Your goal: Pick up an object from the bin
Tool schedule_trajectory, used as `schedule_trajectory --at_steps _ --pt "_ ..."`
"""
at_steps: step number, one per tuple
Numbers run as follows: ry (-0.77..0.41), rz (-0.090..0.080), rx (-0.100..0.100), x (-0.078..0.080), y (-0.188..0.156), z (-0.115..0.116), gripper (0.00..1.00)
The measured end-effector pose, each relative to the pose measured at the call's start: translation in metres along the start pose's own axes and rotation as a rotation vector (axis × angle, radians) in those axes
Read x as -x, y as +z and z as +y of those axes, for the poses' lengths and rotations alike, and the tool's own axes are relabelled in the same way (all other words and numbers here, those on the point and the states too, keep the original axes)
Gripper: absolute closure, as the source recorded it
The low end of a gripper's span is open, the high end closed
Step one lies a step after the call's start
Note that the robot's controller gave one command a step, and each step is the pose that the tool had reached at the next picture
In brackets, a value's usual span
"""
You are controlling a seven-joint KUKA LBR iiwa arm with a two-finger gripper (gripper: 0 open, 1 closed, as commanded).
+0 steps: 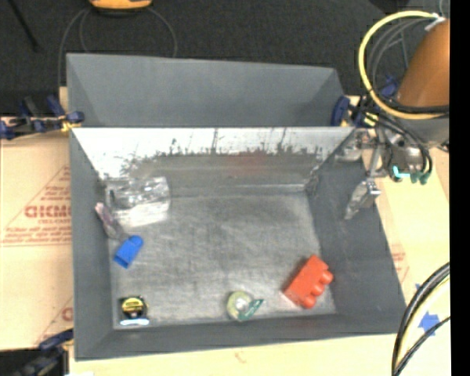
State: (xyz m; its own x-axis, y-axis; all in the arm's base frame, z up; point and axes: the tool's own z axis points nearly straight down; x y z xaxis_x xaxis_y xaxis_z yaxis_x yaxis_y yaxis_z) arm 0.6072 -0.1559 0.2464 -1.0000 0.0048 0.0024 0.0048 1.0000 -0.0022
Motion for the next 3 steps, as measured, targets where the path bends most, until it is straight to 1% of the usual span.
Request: schedule_trajectory --at_steps 1,2,3 --pt "-0.572 -0.011 0.006 -0.067 0.164 0.007 0.0" --pt "-1.049 -0.004 0.0 -0.092 0.146 0.036 0.0" --pt "-1.349 -0.001 0.001 -0.111 0.13 0.046 0.0"
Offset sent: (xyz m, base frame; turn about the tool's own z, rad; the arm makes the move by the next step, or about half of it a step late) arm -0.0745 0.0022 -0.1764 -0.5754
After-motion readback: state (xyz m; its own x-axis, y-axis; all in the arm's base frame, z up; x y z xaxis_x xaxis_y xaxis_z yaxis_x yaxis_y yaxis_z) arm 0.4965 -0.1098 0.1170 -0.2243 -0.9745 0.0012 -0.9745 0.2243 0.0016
